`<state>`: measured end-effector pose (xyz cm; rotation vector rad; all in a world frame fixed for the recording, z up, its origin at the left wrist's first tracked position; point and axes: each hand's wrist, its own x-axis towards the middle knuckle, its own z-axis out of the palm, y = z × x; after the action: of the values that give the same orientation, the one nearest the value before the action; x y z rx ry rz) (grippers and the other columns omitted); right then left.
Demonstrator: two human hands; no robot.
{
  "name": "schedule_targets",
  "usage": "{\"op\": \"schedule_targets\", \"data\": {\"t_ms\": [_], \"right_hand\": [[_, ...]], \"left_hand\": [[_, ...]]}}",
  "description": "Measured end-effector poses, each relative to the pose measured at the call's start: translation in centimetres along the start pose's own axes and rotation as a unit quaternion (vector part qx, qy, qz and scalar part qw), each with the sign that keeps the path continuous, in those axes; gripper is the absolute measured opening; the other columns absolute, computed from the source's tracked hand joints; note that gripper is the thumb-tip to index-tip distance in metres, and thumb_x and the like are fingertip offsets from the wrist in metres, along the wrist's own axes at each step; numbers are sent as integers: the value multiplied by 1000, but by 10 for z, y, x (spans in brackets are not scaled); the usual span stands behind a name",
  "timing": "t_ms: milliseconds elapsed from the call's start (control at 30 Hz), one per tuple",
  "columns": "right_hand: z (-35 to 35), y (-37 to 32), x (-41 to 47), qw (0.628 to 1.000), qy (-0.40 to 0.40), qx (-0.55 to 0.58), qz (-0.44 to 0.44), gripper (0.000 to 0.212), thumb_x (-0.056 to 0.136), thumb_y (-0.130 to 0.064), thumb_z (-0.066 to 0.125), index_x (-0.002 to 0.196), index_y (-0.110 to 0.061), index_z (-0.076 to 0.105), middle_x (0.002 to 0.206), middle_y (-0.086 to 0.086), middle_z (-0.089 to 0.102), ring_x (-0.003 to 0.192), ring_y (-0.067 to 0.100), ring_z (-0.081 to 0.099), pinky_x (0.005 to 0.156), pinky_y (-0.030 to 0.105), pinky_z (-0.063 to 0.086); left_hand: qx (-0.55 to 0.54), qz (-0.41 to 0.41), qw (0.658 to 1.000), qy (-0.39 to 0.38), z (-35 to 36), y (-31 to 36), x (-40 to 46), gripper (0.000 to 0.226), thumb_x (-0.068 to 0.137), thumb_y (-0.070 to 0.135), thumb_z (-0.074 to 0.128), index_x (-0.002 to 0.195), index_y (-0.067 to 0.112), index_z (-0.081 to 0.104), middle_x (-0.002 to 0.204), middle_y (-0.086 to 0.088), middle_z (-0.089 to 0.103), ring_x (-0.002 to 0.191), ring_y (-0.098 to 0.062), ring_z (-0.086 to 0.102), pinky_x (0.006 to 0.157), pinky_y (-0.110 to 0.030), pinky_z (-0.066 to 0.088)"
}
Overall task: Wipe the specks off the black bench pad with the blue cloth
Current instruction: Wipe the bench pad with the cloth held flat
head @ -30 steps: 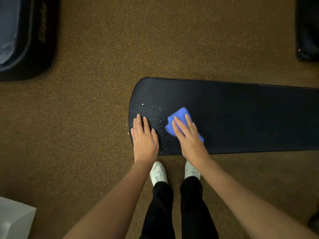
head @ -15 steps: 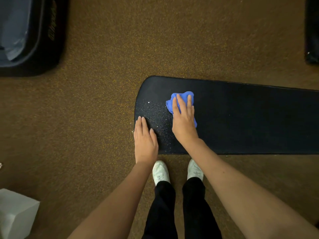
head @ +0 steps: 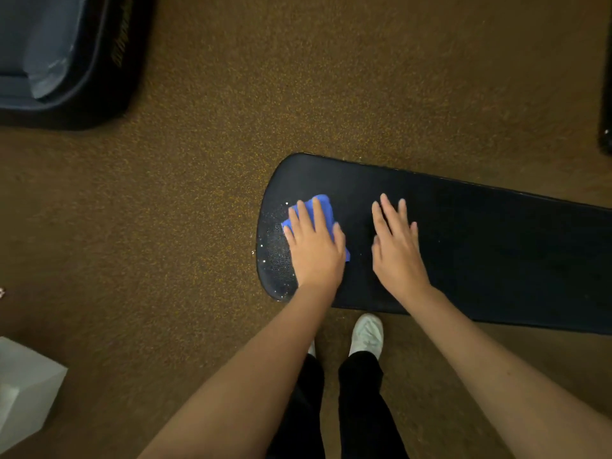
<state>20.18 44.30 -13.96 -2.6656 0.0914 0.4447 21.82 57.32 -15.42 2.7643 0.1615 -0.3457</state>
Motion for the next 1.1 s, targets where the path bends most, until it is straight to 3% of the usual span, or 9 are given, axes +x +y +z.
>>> {"op": "schedule_targets", "data": {"t_ms": [200,300,433,567,667,767,900,1100], "right_hand": [[10,2,8,996,-58,-66,-30,56,99,-26,35,149,-19,11,158,-2,-4,144,27,-9,112,58,6],[13,1,10,996,-69,-60,-23,56,99,-32,31,150,-23,7,158,-4,-5,144,26,-11,111,58,1],[15,2,10,994,-78,-73,-28,57,99,-35,29,149,-25,4,158,-4,-9,143,26,-14,111,58,-2],[16,4,10,992,-86,-84,-35,58,99,-36,29,149,-25,4,157,-3,-12,142,26,-17,110,58,-3],[14,6,10,992,-87,-81,-41,58,98,-35,31,149,-24,5,158,-2,-10,142,26,-17,110,57,-3],[14,8,9,992,-86,-82,-50,59,97,-36,32,150,-23,7,158,-2,-9,142,26,-16,110,57,-3],[18,9,10,991,-86,-88,-49,59,97,-37,31,150,-23,8,158,-1,-9,142,27,-17,110,57,-4],[20,11,10,991,-82,-94,-52,61,96,-38,33,149,-22,8,157,0,-10,141,27,-18,109,57,-5]], "left_hand": [[112,-33,993,23,21,3,7,65,86,43,55,140,13,38,143,-19,40,131,-36,38,103,-49,35],[111,-36,992,36,21,0,21,53,92,34,41,140,13,39,142,-17,42,131,-35,39,103,-48,36],[89,-58,993,48,21,0,32,53,94,30,21,141,13,35,143,-17,41,132,-34,37,105,-48,34],[104,22,992,64,28,-5,4,49,93,24,36,140,11,37,144,-18,39,132,-35,37,103,-48,36],[89,62,992,56,23,-13,11,69,80,8,62,142,9,31,147,-21,31,136,-39,27,107,-53,26],[84,33,995,50,10,-16,41,77,81,2,60,146,8,20,153,-21,16,141,-38,11,113,-52,11],[63,-31,993,96,7,-22,57,65,90,3,49,147,7,18,153,-21,14,141,-37,12,113,-51,12],[73,116,984,114,25,-22,24,70,74,-1,67,138,5,39,145,-23,35,134,-42,31,106,-56,27]]}}
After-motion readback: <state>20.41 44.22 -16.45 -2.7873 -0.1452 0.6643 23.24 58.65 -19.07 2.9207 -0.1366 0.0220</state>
